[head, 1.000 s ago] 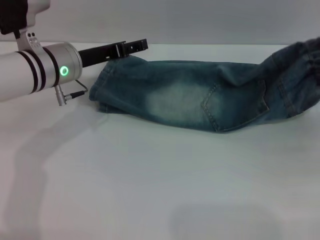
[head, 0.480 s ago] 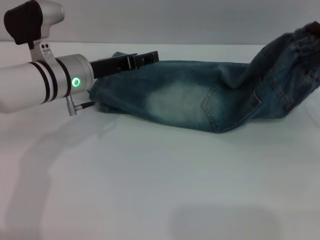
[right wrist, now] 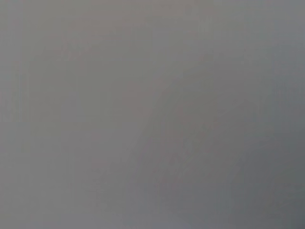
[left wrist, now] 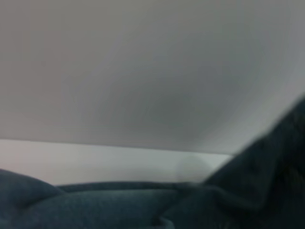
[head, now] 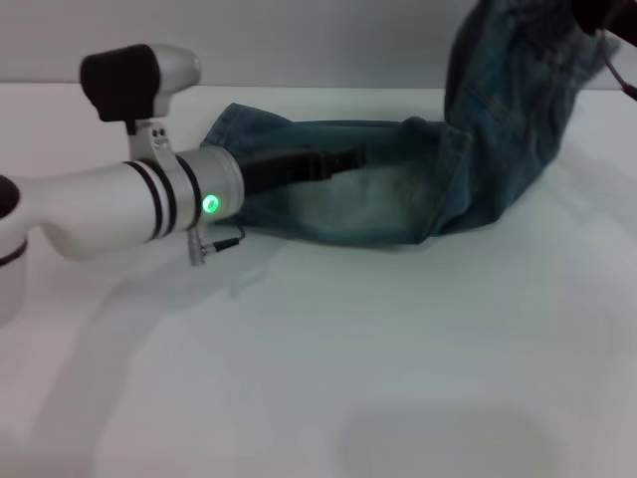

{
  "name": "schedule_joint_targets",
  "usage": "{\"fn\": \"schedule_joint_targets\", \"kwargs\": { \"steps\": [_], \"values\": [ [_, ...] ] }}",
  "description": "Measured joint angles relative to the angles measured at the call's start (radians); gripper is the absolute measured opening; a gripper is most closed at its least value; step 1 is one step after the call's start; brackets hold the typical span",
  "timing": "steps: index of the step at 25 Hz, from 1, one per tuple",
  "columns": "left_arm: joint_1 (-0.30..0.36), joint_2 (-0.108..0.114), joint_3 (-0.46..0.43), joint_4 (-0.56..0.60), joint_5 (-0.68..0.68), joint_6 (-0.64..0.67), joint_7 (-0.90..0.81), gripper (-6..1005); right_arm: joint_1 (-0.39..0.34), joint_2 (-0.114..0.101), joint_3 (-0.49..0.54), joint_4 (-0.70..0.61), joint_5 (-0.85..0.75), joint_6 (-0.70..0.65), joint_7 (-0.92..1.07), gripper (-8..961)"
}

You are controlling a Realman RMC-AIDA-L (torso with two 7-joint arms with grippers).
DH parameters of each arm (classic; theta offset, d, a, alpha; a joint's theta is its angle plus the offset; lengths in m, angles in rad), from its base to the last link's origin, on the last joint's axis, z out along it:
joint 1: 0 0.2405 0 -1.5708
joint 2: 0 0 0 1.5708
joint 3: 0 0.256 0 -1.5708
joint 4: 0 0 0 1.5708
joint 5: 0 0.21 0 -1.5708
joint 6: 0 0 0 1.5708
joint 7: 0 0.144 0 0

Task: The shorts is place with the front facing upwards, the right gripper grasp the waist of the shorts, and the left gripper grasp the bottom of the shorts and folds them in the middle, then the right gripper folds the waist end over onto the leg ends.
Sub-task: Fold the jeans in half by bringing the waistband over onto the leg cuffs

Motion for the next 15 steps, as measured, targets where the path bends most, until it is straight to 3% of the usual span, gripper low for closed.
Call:
{"fn": "schedule_joint_targets", "kwargs": {
  "steps": [9,15],
  "values": [
    [-0.039,-0.004,0.180,-0.023,-0.131,0.088,0.054,863,0.116,-0.001,-0.065,0.023,-0.030,-0.073,0.013,2],
    [-0.025,-0.004,0.187,-0.022,-0.155,0.089,0.063,863,0.181,-0.002,-0.080,0.048,-0.040,-0.099,0.014,2]
  ]
}}
